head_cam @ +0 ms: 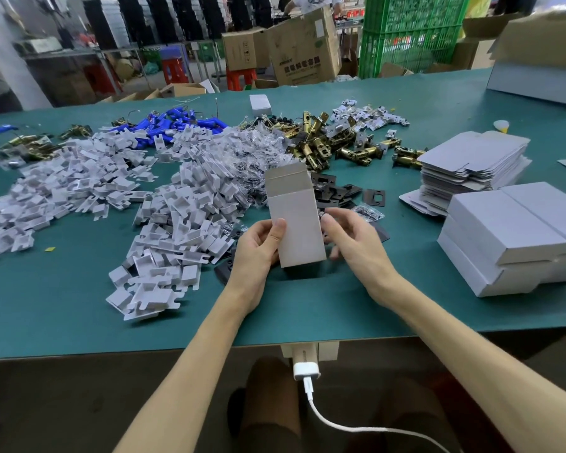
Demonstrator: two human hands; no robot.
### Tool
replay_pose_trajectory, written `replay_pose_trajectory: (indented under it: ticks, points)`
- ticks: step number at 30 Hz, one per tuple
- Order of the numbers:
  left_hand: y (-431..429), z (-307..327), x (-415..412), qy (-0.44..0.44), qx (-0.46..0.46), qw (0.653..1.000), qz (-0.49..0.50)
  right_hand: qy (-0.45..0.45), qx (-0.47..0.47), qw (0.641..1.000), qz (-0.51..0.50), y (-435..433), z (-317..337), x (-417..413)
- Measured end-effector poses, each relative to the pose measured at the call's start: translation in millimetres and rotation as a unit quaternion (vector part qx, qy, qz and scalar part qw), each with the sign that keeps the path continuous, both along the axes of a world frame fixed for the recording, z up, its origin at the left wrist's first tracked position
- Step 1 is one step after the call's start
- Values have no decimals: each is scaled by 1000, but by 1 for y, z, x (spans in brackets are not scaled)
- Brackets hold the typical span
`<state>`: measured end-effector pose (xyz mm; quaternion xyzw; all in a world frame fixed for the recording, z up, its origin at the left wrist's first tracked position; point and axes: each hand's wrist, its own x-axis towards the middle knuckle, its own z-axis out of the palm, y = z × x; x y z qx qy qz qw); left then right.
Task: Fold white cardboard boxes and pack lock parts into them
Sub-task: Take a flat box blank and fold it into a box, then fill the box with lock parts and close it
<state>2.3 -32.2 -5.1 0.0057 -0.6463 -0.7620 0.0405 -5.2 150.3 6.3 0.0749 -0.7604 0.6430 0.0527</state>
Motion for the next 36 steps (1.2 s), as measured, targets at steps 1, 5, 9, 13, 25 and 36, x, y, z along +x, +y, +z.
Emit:
replay_pose_trajectory:
  ticks: [1, 5, 9, 13, 25, 36]
  points:
    - [0, -1, -2, -5, 4, 1000, 5, 11, 7, 1000, -10, 1, 5, -8]
    - [1, -4, -10, -35, 16, 998, 48, 34, 34, 998, -41, 3, 27, -62]
    - [1, -6, -13, -53, 54, 995, 71, 38, 228, 972, -41, -9, 34, -133]
    - [4, -6, -13, -49, 41, 996, 60, 30, 368, 929, -25, -23, 29, -183]
    - [4, -10, -10, -32, -29, 999, 25, -2, 402, 913, -72, -36, 20, -216]
    - [5, -9, -11, -38, -23, 998, 34, -98, 201, 960, -172, -43, 27, -240]
